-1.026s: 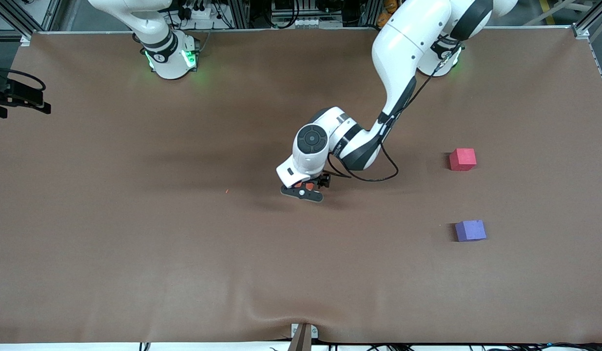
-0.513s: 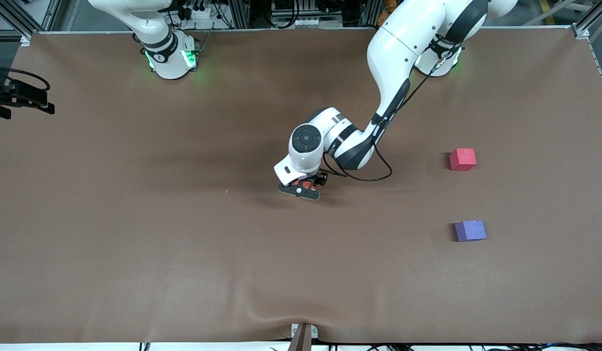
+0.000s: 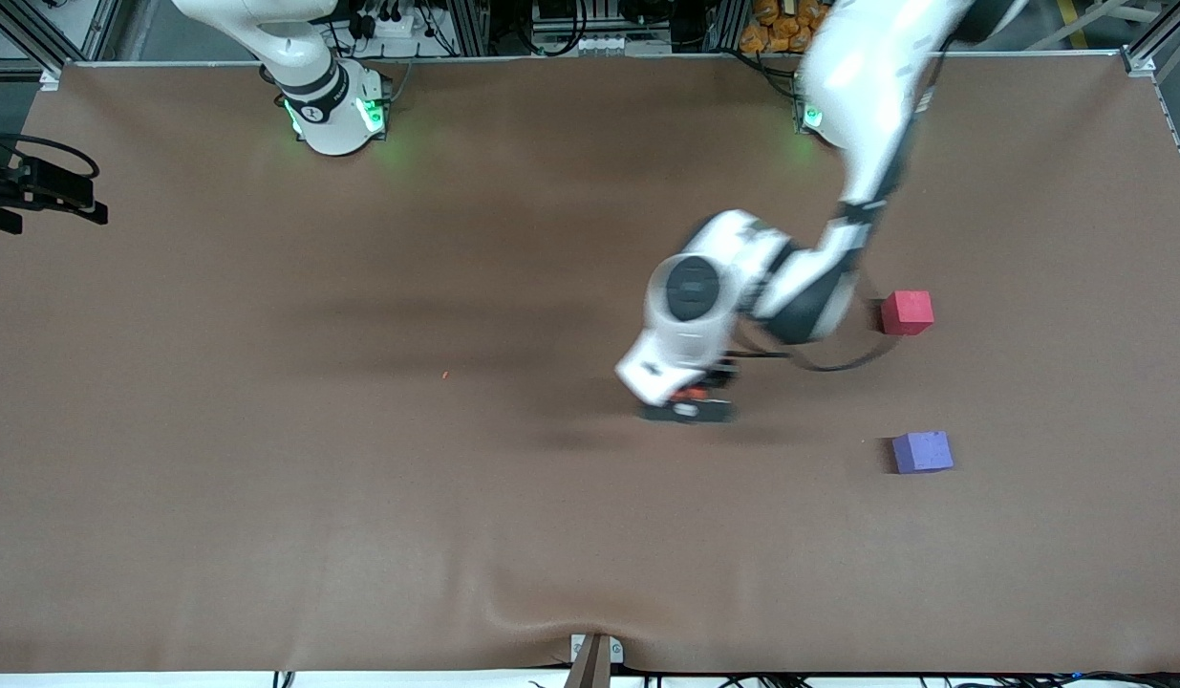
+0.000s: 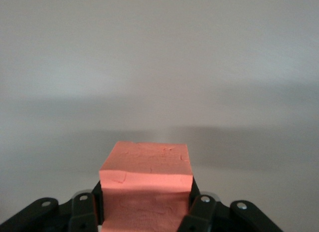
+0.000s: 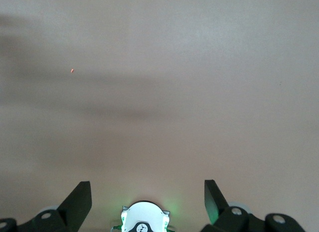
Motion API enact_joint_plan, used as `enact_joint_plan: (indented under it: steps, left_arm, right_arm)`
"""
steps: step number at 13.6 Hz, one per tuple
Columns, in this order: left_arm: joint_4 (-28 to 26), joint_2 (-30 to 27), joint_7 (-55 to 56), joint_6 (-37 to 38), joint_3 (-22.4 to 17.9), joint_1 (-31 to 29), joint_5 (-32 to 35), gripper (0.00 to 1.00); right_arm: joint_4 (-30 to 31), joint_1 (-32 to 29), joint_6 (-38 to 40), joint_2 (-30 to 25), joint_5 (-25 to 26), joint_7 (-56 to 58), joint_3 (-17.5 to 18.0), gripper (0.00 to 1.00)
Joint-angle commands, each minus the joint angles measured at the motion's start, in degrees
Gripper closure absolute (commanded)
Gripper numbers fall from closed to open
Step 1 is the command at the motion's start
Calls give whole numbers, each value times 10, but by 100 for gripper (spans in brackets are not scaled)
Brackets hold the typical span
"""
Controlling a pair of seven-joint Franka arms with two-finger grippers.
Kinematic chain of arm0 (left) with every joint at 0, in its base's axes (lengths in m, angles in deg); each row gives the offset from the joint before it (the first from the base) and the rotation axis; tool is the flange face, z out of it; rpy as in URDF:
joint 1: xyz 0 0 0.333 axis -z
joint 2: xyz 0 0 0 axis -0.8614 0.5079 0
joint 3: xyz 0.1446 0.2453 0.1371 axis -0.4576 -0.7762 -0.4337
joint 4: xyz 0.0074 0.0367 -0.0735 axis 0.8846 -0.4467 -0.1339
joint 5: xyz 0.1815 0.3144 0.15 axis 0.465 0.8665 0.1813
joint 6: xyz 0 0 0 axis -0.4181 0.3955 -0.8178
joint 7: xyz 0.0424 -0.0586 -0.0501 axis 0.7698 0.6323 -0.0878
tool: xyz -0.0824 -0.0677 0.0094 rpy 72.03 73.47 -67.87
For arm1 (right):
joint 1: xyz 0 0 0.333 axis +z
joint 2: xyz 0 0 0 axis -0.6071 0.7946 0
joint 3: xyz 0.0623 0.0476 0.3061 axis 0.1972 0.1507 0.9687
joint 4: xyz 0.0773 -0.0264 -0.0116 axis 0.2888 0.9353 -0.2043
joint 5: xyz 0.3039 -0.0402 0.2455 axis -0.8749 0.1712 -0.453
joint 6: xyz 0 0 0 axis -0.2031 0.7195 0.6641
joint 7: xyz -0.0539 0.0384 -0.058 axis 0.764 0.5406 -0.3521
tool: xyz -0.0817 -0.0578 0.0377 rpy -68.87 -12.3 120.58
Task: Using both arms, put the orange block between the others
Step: 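Carry the orange cube with the left gripper between pink and blue cubes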
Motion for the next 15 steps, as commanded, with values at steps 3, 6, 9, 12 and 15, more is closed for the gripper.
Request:
enact_joint_plan:
  steps: [3,6,9,12,15]
  left_arm:
    - [-181,-120,-163,-21,15,-173,10,100]
    - [-235,-123,-256,-81,16,-256,10,100]
    - [-312,-108,-315,-222,15,-304,10,100]
    - [-323,-80,-337,-267,15,-341,12,100]
    - [-329,-70,-336,-284,15,-343,8,100]
  right_arm:
    - [-1,4,-1,-2,9,5,2,0]
    - [-1,4,-1,-2,10,5,2,0]
    - [-1,3,-1,0,9,5,2,0]
    - [-1,3,-1,0,9,6,2,0]
    - [-1,4,-1,1,6,5,2,0]
